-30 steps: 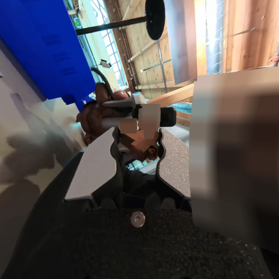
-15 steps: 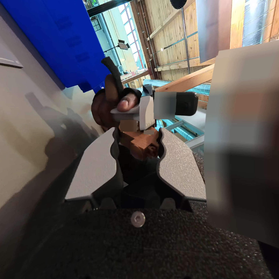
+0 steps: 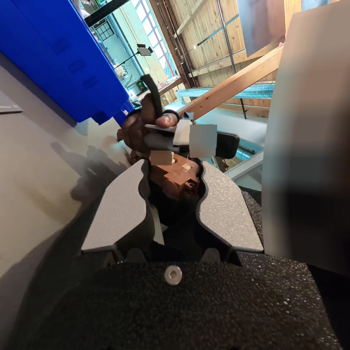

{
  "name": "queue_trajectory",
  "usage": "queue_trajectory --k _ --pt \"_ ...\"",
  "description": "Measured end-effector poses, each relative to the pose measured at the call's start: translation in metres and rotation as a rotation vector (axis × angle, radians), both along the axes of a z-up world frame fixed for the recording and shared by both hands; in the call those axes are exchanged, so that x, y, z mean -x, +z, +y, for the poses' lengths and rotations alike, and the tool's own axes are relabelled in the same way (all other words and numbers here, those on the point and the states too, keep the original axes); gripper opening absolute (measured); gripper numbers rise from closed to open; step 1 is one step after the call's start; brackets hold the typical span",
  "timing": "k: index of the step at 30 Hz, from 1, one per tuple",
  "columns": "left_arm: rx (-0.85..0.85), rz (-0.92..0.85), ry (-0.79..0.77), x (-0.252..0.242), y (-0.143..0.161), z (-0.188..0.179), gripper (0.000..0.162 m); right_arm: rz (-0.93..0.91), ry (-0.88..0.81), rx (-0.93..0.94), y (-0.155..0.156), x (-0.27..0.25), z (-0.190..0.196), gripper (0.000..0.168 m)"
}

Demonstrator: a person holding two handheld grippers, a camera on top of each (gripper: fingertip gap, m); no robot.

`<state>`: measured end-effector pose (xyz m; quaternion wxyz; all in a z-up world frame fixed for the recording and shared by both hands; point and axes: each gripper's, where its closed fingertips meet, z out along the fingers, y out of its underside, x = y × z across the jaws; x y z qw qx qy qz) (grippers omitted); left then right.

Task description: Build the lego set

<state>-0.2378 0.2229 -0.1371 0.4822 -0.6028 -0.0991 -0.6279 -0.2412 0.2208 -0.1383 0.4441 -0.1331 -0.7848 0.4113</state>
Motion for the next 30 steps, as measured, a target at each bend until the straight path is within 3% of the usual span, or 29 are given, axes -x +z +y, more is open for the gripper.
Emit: queue_trajectory --k 6,14,20,23,30 --pt "0.007 0.061 -0.041 -0.007 -0.004 -0.001 0.05 -0.018 0.005 -0.098 -0.012 0.0 -0.004 0.023" --pt "0.044 0.04 -0.106 -0.015 -0.01 -0.004 0.05 -0.1 0.074 -0.081 -0.018 -0.008 -0.007 0.022" --pt "0.057 -0.007 -0.045 -0.005 -0.008 0.002 0.05 -0.072 -0.011 -0.09 -0.016 0.002 -0.002 0.023" --pt "0.073 0.022 -0.002 -0.001 -0.011 0.005 0.049 -0.062 -0.023 -0.089 -0.012 0.003 -0.006 0.034" --pt "0.078 0.037 -0.006 -0.004 -0.013 0.005 0.049 -0.075 -0.055 -0.124 -0.018 0.012 -0.013 0.024"
